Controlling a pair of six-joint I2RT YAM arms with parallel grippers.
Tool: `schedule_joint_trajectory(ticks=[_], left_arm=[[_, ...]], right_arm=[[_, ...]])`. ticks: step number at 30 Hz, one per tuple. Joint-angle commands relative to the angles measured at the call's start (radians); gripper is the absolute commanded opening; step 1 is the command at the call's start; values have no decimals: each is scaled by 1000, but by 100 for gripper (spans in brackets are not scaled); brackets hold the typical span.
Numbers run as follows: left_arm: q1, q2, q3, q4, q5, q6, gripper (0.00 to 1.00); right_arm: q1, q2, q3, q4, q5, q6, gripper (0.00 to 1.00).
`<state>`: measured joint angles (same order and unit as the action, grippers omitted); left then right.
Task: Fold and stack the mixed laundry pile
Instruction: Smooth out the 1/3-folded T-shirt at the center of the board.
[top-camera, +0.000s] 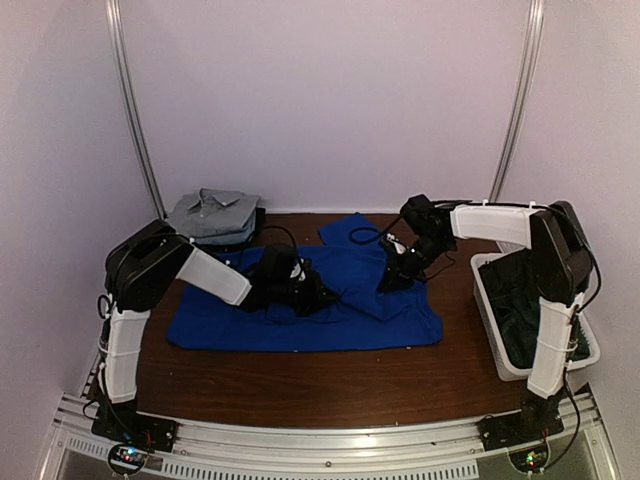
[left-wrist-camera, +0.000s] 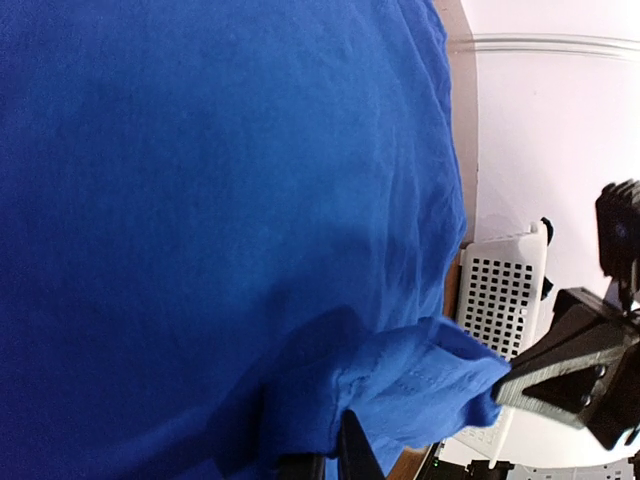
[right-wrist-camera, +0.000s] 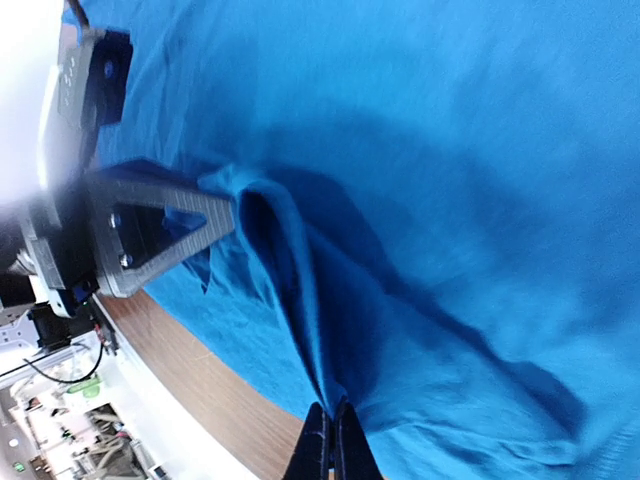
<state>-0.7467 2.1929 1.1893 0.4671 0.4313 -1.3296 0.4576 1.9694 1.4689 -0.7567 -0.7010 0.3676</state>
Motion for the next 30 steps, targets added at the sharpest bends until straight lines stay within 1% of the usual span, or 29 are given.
schedule_joint_trajectory(ticks=[1, 5, 9, 14, 18, 21, 22, 23, 24, 26, 27, 29, 30], left_arm=[[6, -65, 9, 3, -22, 65, 8], [6, -65, 8, 36, -29, 60, 8], [6, -59, 2, 58, -47, 53, 8], [7, -50, -7, 71, -69, 45, 8], [12, -51, -29, 110, -85, 34, 9], [19, -60, -52, 140, -104, 32, 12], [22, -69, -66, 156, -117, 32, 14], [24, -80, -82, 172, -136, 33, 20], [24, -96, -96, 179, -155, 36, 27], [29, -124, -114, 173, -181, 53, 32], [31, -142, -122, 160, -191, 63, 34], [42, -197, -138, 109, -215, 98, 40], [49, -228, -140, 56, -230, 124, 43]], right_arm=[[-42, 32, 147, -124, 130, -112, 0], [-46, 140, 329, -207, 204, -195, 0], [-47, 230, 472, -235, 249, -216, 0], [-43, 270, 561, -196, 318, -229, 0], [-39, 306, 649, -200, 341, -235, 0], [-31, 316, 680, -191, 369, -242, 0], [-27, 316, 685, -182, 373, -249, 1], [-22, 316, 691, -176, 370, -254, 5], [-16, 319, 702, -176, 371, -258, 14], [-7, 327, 727, -193, 397, -263, 35], [-5, 328, 736, -215, 419, -259, 42], [-5, 315, 732, -247, 491, -250, 52], [-5, 303, 720, -263, 530, -246, 56]])
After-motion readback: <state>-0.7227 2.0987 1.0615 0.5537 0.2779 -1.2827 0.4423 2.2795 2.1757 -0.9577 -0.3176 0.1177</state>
